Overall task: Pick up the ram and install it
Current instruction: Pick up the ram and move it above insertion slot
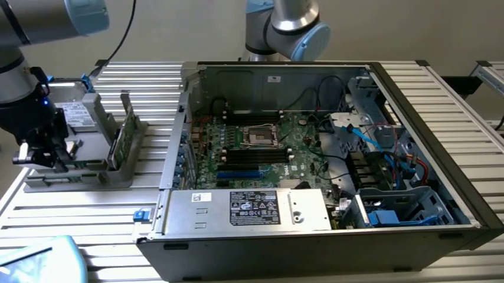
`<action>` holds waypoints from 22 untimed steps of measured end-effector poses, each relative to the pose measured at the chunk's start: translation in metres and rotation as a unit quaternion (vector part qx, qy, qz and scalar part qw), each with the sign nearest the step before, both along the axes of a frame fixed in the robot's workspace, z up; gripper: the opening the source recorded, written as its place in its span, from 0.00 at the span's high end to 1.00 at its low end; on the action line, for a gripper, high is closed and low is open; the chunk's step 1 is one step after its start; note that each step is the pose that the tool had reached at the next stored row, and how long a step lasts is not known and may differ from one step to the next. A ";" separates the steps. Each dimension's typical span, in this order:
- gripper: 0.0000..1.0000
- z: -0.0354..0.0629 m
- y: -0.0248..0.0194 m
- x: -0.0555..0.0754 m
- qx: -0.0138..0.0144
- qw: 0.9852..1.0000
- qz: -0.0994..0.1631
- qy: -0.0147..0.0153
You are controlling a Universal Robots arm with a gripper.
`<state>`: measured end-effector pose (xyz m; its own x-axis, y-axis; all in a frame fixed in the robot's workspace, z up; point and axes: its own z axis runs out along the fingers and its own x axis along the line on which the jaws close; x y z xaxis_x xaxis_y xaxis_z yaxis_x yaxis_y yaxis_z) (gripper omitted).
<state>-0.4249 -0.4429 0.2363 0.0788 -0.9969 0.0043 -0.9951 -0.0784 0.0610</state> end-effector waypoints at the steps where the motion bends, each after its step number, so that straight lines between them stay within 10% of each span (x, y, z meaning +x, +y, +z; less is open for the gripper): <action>1: 0.67 -0.0018 0.0000 -0.001 0.000 1.000 0.000 0.000; 22: 0.67 -0.0396 0.0001 -0.010 0.000 1.000 0.000 0.000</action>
<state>-0.4347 -0.4427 0.1967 0.0786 -0.9969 0.0044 -0.9951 -0.0782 0.0610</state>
